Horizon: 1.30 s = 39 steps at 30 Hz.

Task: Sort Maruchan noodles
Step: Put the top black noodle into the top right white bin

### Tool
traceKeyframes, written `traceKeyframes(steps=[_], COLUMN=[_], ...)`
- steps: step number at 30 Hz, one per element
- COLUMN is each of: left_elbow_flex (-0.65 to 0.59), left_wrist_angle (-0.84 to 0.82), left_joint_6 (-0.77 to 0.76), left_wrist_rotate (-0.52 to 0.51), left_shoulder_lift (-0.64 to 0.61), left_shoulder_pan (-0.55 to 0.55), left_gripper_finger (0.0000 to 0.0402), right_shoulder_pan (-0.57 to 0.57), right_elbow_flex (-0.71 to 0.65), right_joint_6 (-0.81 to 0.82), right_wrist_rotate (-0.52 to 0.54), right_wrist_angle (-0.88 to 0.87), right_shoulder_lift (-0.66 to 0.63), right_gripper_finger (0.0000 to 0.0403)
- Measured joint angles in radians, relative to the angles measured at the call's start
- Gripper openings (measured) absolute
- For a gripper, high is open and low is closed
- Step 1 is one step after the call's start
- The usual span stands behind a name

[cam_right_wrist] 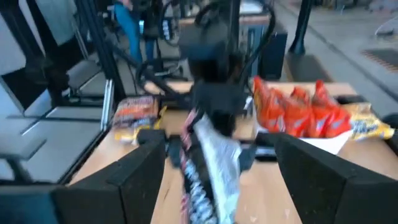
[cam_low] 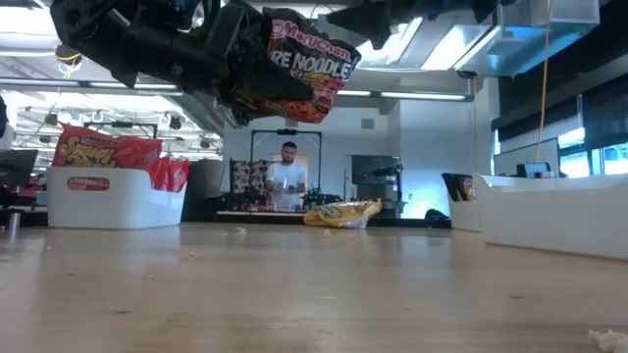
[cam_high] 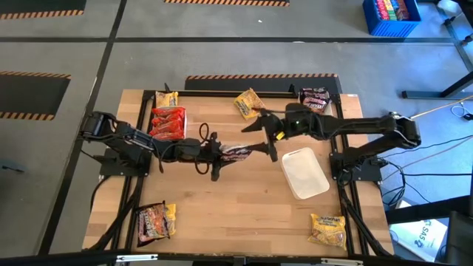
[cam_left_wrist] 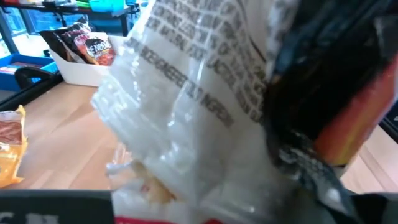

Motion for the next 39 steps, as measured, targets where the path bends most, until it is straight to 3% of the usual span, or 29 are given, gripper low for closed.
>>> traceKeyframes(steps=[5,12,16,20,27,39], left_elbow_flex=[0.0,0.0,-0.001,-0.002,0.002,0.002], left_wrist_angle=[0.001,-0.005,-0.016,-0.025,-0.021,0.026], left_joint_6=[0.004,0.002,-0.002,-0.004,-0.025,-0.027], left_wrist_rotate=[0.0,0.0,-0.002,-0.008,-0.02,-0.027], left_shoulder_lift=[0.0,0.0,0.001,0.001,0.0,0.0], left_shoulder_pan=[0.0,0.0,0.001,0.01,0.011,0.011], left_gripper_finger=[0.0153,0.0153,0.0152,0.0152,0.0151,0.0151], right_shoulder_pan=[0.015,0.014,0.024,0.049,0.059,0.06], right_elbow_flex=[0.057,0.351,0.46,0.49,0.589,0.549], right_joint_6=[-0.021,-0.108,-0.13,-0.146,-0.19,-0.18], right_wrist_rotate=[0.0,0.043,0.024,0.017,0.132,0.105], right_wrist_angle=[-0.006,-0.434,-0.572,-0.633,-0.789,-0.731], right_shoulder_lift=[0.069,0.238,0.321,0.361,0.362,0.419], right_gripper_finger=[0.0285,0.0285,0.0285,0.0285,0.0285,0.0285])
